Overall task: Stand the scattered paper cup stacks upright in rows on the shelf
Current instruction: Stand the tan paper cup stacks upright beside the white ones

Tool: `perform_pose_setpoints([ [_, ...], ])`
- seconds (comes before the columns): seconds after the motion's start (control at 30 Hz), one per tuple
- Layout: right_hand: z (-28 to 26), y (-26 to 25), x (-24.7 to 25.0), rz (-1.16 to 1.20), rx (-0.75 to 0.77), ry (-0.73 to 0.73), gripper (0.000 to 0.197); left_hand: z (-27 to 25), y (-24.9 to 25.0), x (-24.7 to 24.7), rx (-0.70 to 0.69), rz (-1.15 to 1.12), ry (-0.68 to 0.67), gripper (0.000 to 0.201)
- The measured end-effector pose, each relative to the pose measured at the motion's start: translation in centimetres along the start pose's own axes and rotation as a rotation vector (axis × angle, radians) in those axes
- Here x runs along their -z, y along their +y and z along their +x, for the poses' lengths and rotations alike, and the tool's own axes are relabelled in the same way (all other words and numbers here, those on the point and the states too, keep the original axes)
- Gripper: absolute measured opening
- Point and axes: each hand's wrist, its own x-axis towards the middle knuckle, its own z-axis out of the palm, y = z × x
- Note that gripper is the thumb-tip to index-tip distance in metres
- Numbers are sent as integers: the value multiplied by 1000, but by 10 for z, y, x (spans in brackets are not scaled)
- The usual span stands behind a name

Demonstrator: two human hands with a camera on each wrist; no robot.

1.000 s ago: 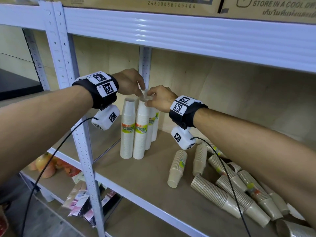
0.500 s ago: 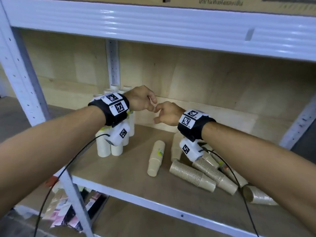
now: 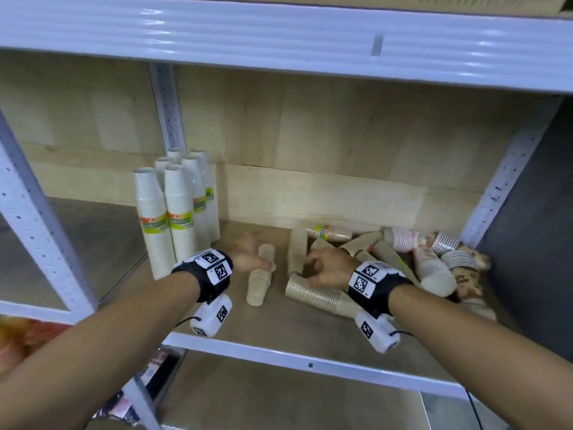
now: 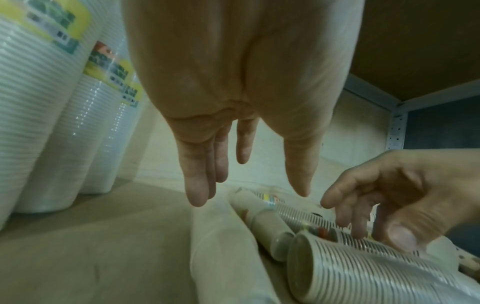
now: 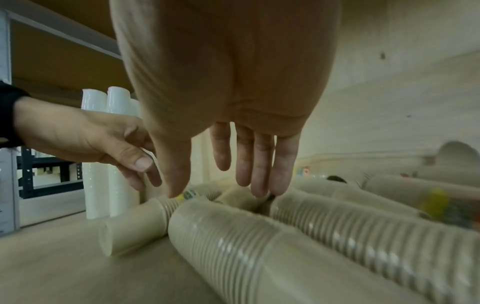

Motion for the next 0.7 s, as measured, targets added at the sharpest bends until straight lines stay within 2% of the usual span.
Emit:
perform_pose_setpoints([
  [0.2, -16, 22, -19, -4, -48, -44, 69, -9, -6, -32, 45, 4, 7, 92],
  [0.5, -14, 35, -30, -122, -37, -31, 71, -12, -15, -46, 88, 44, 2, 95],
  [0.7, -10, 36, -32, -157, -43, -116, 79, -17, -16, -48, 102, 31, -11, 99],
])
